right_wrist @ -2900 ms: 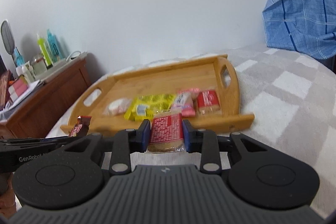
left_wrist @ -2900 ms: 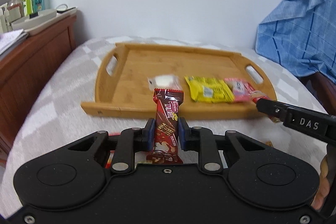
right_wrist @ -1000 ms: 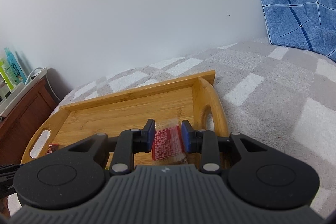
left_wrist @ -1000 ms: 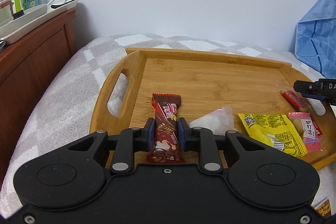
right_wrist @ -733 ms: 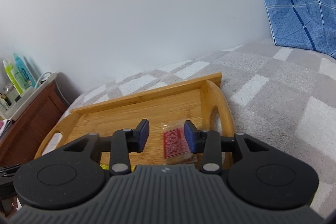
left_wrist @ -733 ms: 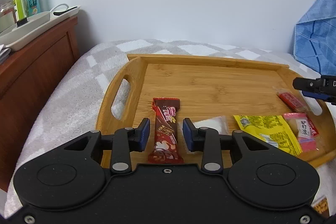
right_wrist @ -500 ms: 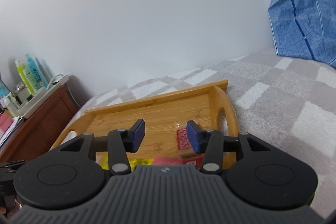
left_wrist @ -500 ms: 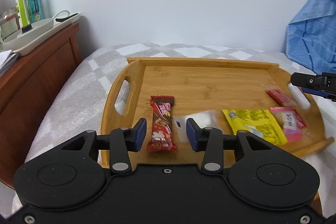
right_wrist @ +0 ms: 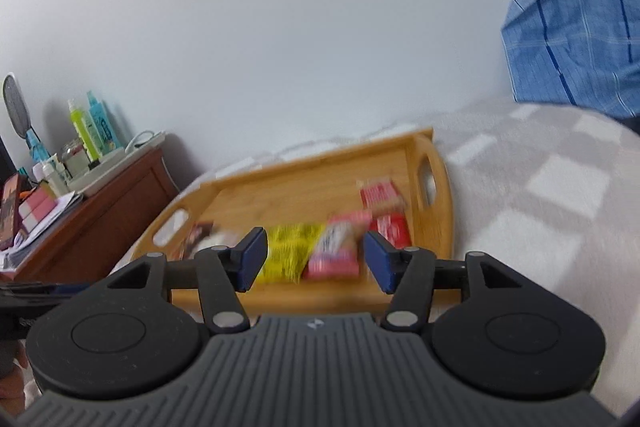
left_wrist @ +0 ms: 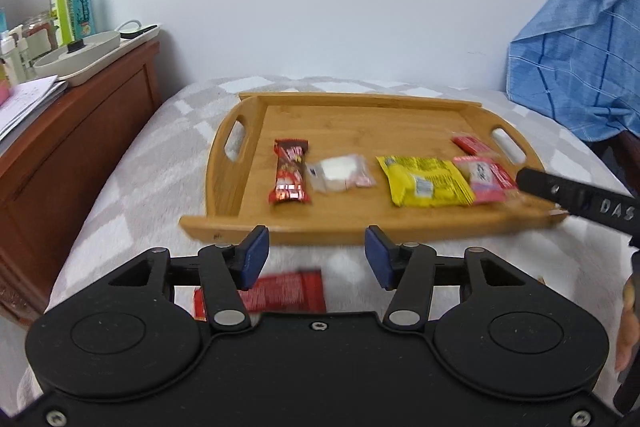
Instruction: Organize snacks
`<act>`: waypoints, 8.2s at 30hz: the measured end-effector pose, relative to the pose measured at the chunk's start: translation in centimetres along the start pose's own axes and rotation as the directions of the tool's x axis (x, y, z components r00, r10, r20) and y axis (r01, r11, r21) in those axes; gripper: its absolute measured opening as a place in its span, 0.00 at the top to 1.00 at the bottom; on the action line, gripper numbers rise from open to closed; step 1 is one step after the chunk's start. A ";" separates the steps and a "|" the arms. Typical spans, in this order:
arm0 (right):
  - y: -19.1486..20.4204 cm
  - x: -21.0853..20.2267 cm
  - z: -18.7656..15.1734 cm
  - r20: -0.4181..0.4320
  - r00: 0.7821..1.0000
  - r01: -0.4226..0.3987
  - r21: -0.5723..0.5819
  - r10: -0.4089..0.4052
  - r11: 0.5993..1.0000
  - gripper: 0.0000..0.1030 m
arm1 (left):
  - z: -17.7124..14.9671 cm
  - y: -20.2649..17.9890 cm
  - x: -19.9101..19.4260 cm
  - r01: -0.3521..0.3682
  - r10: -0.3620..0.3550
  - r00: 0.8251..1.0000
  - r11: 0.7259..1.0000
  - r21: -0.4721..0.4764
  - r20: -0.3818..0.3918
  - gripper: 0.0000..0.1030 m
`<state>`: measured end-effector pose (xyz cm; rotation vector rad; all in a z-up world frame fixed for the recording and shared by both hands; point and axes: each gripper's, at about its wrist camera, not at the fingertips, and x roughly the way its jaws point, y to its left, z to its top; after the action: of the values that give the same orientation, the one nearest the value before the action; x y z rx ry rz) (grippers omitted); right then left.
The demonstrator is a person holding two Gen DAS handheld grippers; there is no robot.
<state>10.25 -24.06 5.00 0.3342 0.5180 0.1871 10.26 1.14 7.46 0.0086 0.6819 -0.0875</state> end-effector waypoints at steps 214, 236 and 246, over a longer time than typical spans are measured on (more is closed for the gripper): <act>7.2 -5.9 -9.2 -0.083 0.995 -0.078 -0.337 0.052 0.938 0.33 | -1.9 -0.8 -5.8 0.035 -0.031 0.995 0.998 -0.048 0.096 0.46; 6.1 -5.6 -4.6 -0.055 0.997 -0.065 -0.195 0.055 0.979 0.73 | 1.0 -0.5 -5.9 0.075 -0.065 0.992 0.993 -0.089 0.110 0.46; 3.8 -6.8 1.2 0.079 0.997 -0.009 -0.080 0.015 0.997 0.72 | 4.0 -2.0 -7.9 0.105 -0.095 0.983 0.993 -0.058 0.159 0.46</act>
<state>4.68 -22.58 10.44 0.2664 0.4290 0.2045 6.55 -0.41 15.60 -0.0955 0.5286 -0.1606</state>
